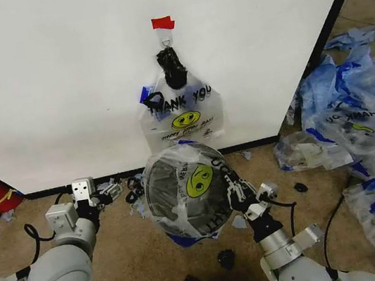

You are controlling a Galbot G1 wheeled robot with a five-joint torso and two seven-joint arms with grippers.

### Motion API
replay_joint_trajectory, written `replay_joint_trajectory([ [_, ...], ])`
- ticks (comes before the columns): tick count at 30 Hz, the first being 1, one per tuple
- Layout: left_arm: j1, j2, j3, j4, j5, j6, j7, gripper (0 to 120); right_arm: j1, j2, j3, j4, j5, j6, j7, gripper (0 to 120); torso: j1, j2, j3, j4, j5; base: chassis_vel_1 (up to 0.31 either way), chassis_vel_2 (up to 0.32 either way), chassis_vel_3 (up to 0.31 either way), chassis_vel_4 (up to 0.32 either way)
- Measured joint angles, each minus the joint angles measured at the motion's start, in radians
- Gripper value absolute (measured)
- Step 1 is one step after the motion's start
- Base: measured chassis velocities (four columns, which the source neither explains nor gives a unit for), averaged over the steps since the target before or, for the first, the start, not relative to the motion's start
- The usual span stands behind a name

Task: Pick up the garbage bag from the wall and place it over the trash bin.

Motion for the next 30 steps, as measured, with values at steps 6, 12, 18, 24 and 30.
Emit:
replay_joint_trajectory([
  [6,-0.007,0.015,-0.042,-0.146,-0.084,-0.019,0.041,91,0.018,0.026,0.026,-0.022,0.028,-0.005,-0.002,1,0.0,0.0,0.0,0.0002,0.0002,0.0,0.0,0.0,0.0],
  [12,-0.008,0.025,-0.097,-0.168,-0.178,-0.047,0.085,81,0.034,0.042,0.024,-0.03,0.038,-0.013,-0.003,1,0.0,0.0,0.0,0.0,-0.0005,0.0,0.0,0.0,0.0],
  [18,-0.01,0.04,-0.124,-0.168,-0.237,-0.072,0.12,58,0.048,0.052,0.02,-0.036,0.038,-0.022,-0.001,1,0.0,0.0,0.0,0.0001,-0.0002,0.0,0.0,0.0,0.0],
  [24,-0.01,0.033,-0.147,-0.165,-0.339,-0.097,0.163,35,0.066,0.065,0.003,-0.038,0.024,-0.04,0.014,1,0.0,0.0,0.0,0.0,-0.0003,0.0,0.0,0.0,0.0],
  [30,0.002,0.018,-0.116,-0.164,-0.372,-0.119,0.236,14,0.085,0.084,-0.007,-0.041,0.0,-0.057,0.023,1,0.0,0.0,0.0,0.0,-0.0004,0.0,0.0,0.0,0.0],
])
